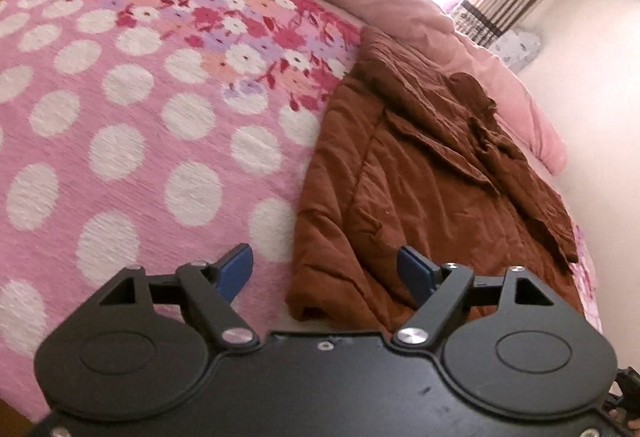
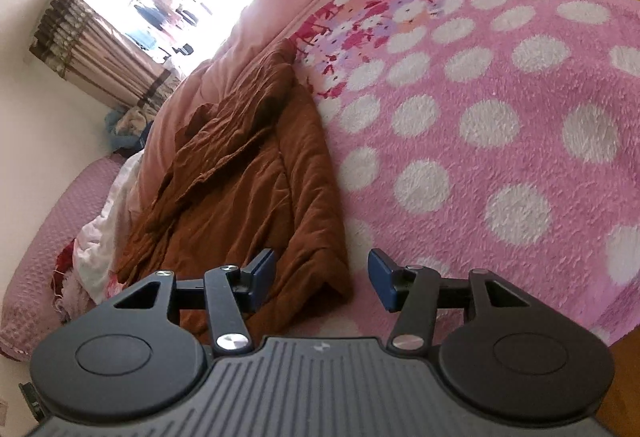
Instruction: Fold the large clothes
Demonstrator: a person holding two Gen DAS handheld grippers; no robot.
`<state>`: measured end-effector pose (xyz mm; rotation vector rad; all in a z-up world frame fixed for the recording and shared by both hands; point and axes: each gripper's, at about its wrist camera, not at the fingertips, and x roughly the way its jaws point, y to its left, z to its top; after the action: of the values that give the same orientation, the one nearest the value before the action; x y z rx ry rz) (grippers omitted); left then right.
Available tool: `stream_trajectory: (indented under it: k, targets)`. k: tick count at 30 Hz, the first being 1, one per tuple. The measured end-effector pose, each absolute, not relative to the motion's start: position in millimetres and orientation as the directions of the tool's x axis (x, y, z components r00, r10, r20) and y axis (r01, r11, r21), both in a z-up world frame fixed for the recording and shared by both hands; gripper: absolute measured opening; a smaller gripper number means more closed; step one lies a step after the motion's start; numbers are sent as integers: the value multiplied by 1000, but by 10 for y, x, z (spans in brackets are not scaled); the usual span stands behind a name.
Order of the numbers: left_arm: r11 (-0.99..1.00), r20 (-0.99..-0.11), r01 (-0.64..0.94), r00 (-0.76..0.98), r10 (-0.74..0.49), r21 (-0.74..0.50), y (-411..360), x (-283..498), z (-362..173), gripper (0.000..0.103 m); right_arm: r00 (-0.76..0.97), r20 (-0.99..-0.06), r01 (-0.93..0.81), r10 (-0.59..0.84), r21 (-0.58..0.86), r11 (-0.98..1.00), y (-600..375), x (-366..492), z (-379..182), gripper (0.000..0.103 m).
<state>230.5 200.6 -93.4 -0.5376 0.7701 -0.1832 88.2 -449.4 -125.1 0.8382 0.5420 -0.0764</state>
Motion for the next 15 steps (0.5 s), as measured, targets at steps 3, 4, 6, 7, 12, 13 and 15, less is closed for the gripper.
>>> stream_trajectory:
  k: [3, 4, 6, 7, 12, 13, 15]
  targets:
    - [826, -603, 24, 672, -431, -563, 1915, 2348, -960, 84, 863, -473, 255, 176, 710, 656, -4502, 885, -1287, 63]
    - [818, -598, 39, 662, -451, -574, 1891, 2340, -964, 85, 863, -469, 249, 186, 716, 652, -4496, 883, -1298, 63]
    - [819, -598, 45, 661, -453, -571, 1844, 2339, -963, 86, 864, -462, 237, 201, 725, 647, -4479, 892, -1314, 64]
    - [819, -598, 46, 660, -455, -572, 1825, 2356, -962, 86, 865, -459, 232, 204, 726, 647, -4472, 904, -1320, 64]
    - [782, -574, 33, 659, -485, -622, 1797, 2478, -1006, 86, 867, -449, 224, 216, 738, 636, -4432, 973, -1313, 70]
    - [780, -574, 29, 660, -485, -626, 1784, 2489, -994, 85, 866, -452, 225, 214, 733, 642, -4421, 981, -1307, 70]
    - [781, -577, 26, 659, -483, -624, 1764, 2510, -986, 82, 866, -455, 228, 207, 729, 645, -4406, 980, -1300, 70]
